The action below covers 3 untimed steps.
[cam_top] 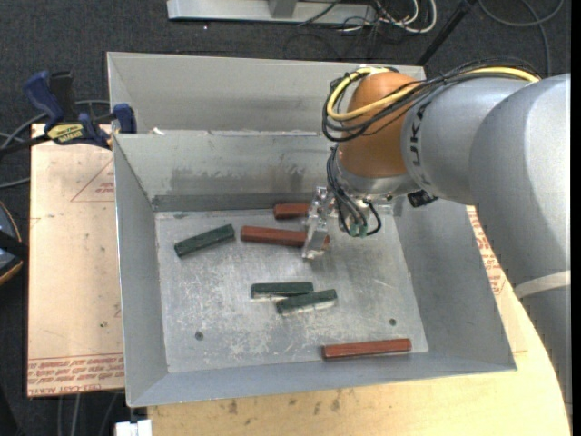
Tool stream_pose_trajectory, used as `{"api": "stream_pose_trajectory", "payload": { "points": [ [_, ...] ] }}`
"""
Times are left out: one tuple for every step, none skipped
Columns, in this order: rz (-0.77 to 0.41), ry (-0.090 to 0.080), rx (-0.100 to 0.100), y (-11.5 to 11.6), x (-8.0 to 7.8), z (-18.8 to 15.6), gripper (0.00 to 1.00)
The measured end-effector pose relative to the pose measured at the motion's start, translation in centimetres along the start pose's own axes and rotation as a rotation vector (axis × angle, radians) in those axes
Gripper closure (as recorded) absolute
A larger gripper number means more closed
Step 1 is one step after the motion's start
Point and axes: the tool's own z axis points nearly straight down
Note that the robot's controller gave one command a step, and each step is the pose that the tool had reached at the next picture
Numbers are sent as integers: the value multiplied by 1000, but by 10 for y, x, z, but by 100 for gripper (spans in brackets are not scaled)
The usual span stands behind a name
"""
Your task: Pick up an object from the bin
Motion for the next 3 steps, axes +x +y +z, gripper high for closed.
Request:
{"api": "stream_pose_trajectory", "payload": {
  "points": [
    [-1, 5, 1, 0, 2, -3, 100],
    [14, 14, 2, 4, 5, -43, 100],
    [-2, 18, 3, 14, 3, -154, 100]
  ]
}}
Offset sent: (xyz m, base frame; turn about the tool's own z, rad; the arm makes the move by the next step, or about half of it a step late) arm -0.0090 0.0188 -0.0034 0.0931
